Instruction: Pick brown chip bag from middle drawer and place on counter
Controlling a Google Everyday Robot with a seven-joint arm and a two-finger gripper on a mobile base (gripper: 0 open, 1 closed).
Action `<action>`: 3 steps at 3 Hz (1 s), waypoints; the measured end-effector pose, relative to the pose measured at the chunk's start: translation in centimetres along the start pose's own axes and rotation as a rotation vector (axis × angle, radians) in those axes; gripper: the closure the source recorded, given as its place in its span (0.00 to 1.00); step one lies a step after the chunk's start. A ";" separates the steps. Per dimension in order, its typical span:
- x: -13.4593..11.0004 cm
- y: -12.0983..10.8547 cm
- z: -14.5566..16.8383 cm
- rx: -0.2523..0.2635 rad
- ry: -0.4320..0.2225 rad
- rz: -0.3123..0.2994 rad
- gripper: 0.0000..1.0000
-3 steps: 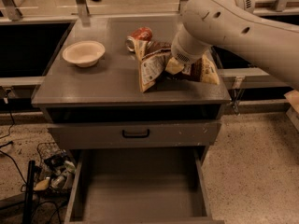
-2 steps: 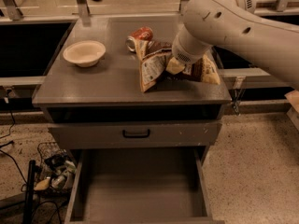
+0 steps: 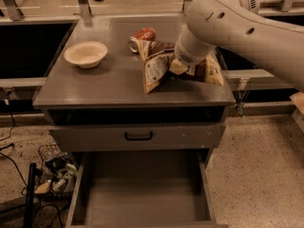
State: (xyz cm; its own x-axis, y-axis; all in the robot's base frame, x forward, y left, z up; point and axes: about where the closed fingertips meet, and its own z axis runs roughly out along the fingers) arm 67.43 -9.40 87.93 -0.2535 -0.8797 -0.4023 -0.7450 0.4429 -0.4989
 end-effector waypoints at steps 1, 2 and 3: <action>0.0 0.0 0.0 0.000 0.000 0.000 0.12; 0.0 0.0 0.0 0.000 0.000 0.000 0.00; 0.0 0.0 0.0 0.000 0.000 0.000 0.00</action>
Offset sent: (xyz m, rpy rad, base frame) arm 0.0000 0.0000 0.0000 0.0000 0.0000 0.0000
